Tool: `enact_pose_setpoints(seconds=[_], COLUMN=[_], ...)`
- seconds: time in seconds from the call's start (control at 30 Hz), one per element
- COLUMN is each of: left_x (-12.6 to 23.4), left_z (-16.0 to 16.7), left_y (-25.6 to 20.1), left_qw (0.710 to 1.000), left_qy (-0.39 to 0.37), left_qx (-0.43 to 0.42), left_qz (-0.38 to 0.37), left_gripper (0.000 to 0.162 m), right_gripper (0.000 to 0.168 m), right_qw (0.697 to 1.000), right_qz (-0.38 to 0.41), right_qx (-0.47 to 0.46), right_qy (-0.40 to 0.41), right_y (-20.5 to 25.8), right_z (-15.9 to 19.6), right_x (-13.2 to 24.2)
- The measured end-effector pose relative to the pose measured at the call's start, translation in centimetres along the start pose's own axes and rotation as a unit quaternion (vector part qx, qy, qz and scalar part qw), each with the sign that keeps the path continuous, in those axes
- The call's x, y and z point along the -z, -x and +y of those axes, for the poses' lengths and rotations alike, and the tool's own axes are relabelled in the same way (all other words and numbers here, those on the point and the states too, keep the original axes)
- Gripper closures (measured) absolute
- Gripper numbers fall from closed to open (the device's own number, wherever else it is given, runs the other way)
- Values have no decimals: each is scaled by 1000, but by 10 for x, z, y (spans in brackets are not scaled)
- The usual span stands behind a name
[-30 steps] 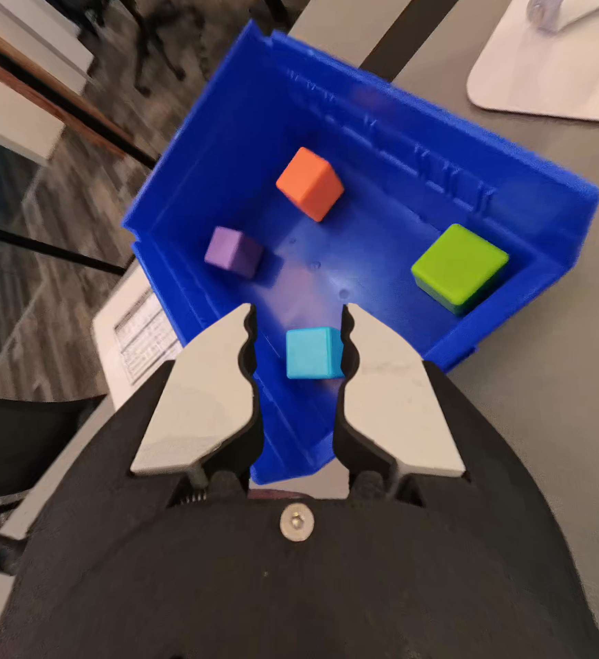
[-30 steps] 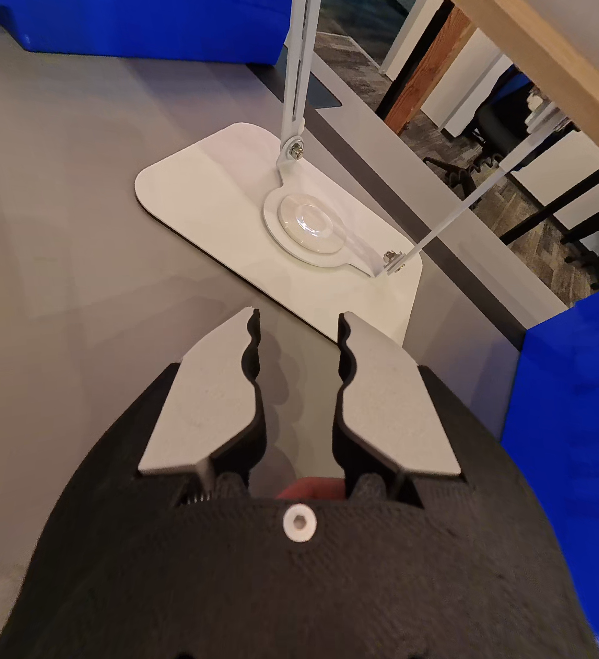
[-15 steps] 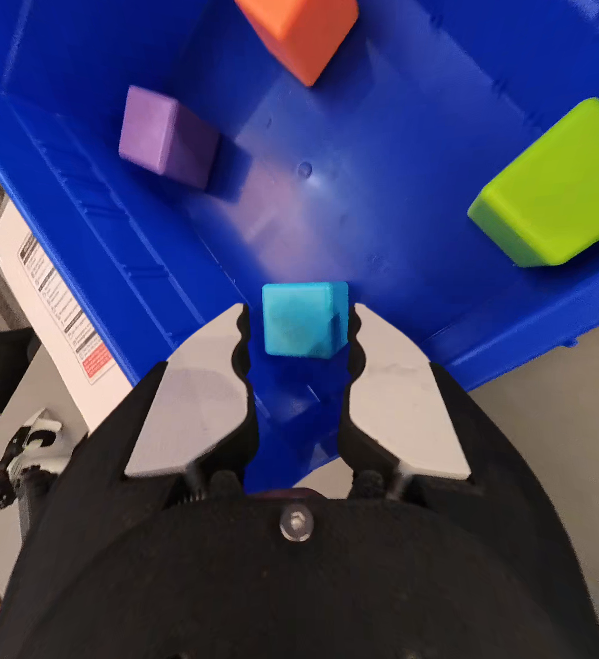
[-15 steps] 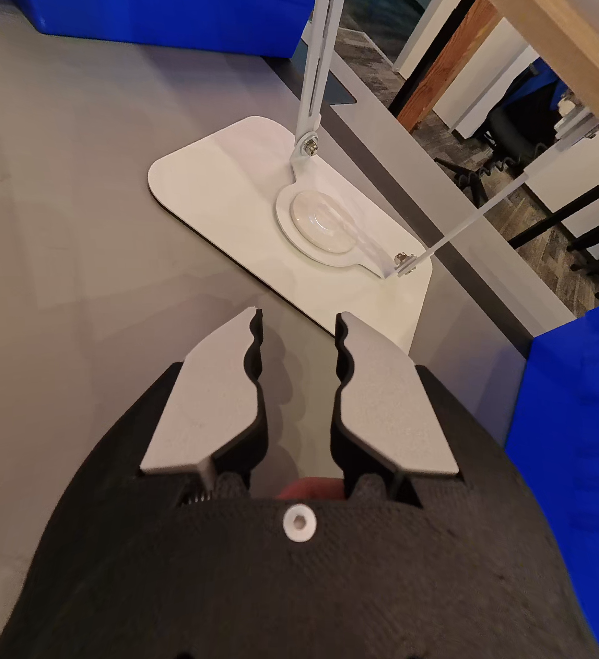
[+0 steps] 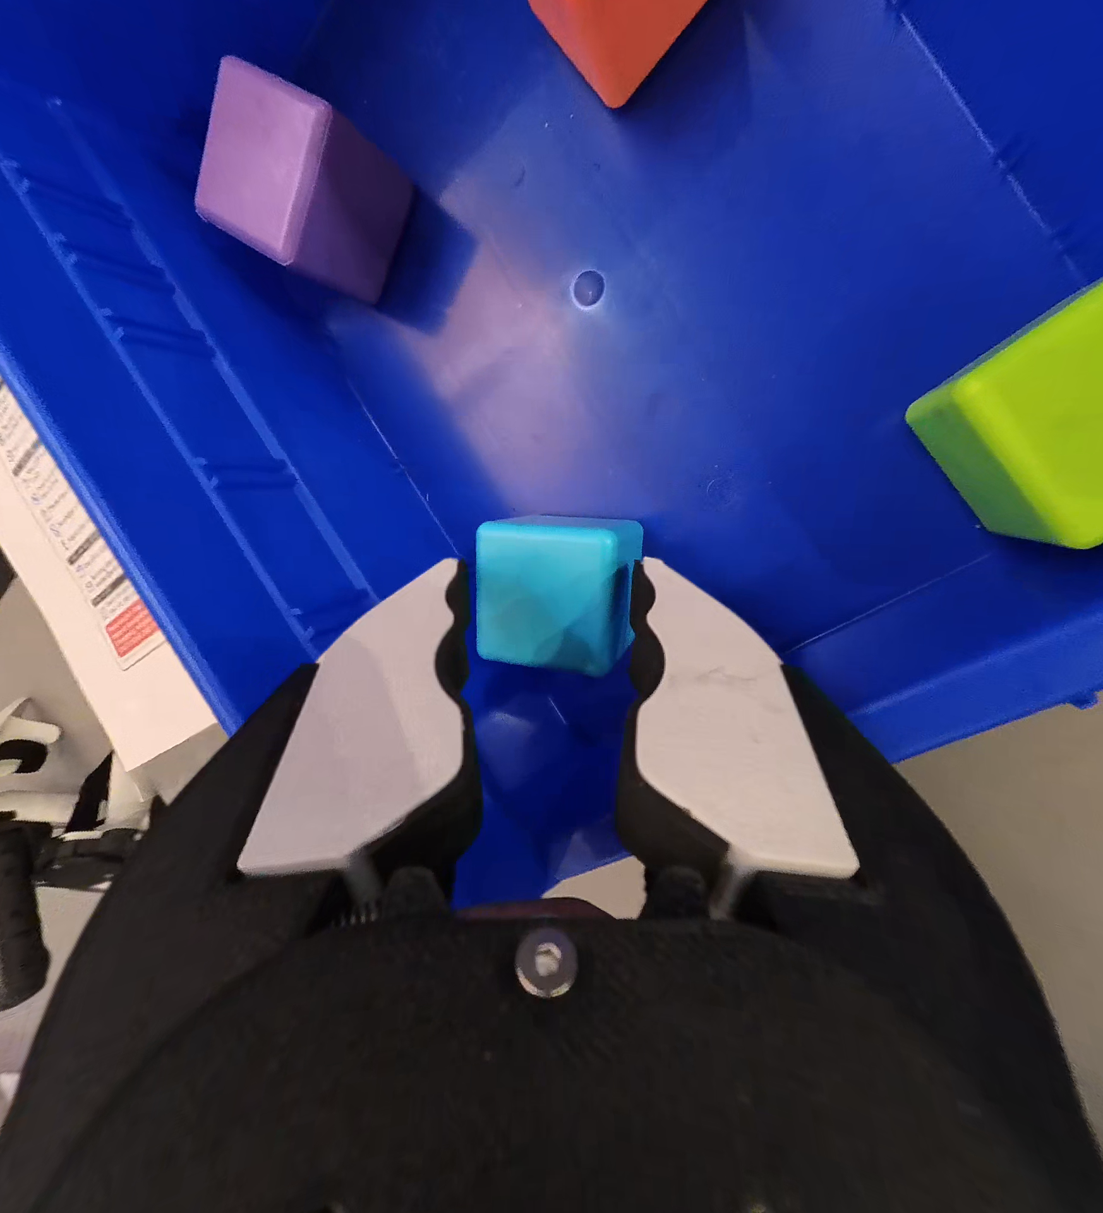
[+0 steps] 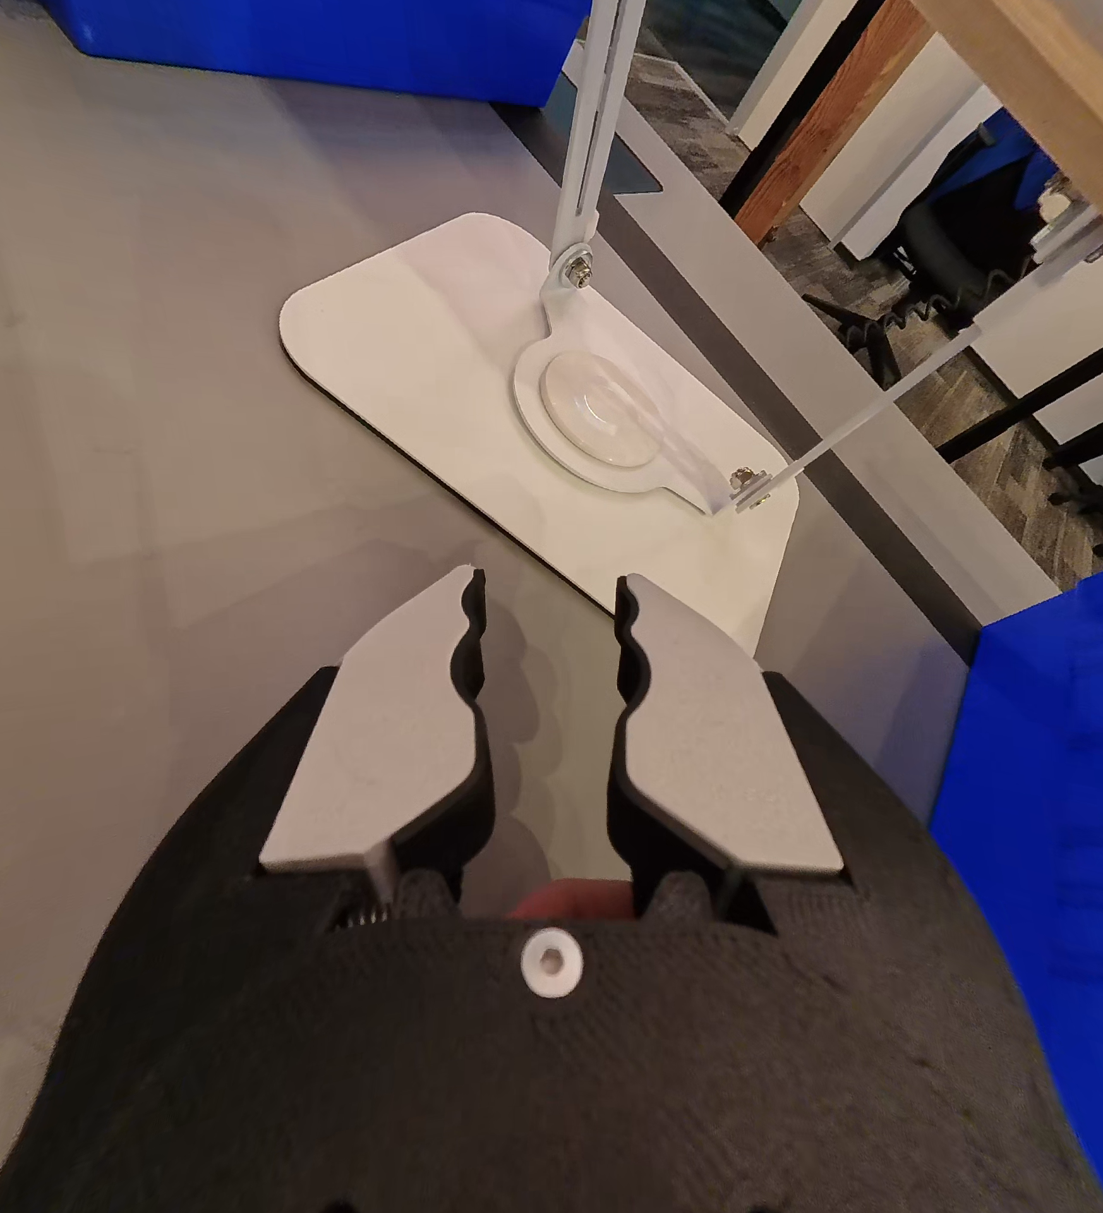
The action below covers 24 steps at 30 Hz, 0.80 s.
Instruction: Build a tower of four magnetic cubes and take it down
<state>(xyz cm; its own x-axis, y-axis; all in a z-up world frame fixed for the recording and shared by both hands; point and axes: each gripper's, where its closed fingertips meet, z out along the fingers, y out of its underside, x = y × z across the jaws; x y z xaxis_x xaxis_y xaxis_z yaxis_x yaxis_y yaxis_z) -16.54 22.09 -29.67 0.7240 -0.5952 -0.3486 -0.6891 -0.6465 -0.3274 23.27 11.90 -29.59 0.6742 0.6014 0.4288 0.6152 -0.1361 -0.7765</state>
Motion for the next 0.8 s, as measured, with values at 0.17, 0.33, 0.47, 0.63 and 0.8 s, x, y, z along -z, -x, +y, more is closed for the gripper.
enact_pose_setpoints(seconds=[0.17, 0.33, 0.47, 0.63, 0.8], left_x=[2, 2, -1, -9, -8], left_z=[-1, -1, -5, -2, -2], left_y=[-11, -7, -1, 2, 0], left_qw=[999, 999, 999, 999, 999], left_qy=[-11, -9, -13, 1, -4], left_qx=[19, 18, 35, 43, 44], left_qz=[47, 33, 18, 4, 11], left_gripper=[101, 100, 107, 117, 117], right_gripper=[130, 130, 131, 131, 131], right_qw=[1000, 1000, 1000, 1000, 1000], right_qz=[-1, -2, -3, -3, -4], right_qx=[1, 2, 3, 4, 6], right_qy=[1, 2, 2, 3, 4], right_y=[0, 1, 1, 1, 2], right_z=[0, 1, 1, 1, 1], right_x=[0, 0, 0, 0, -1])
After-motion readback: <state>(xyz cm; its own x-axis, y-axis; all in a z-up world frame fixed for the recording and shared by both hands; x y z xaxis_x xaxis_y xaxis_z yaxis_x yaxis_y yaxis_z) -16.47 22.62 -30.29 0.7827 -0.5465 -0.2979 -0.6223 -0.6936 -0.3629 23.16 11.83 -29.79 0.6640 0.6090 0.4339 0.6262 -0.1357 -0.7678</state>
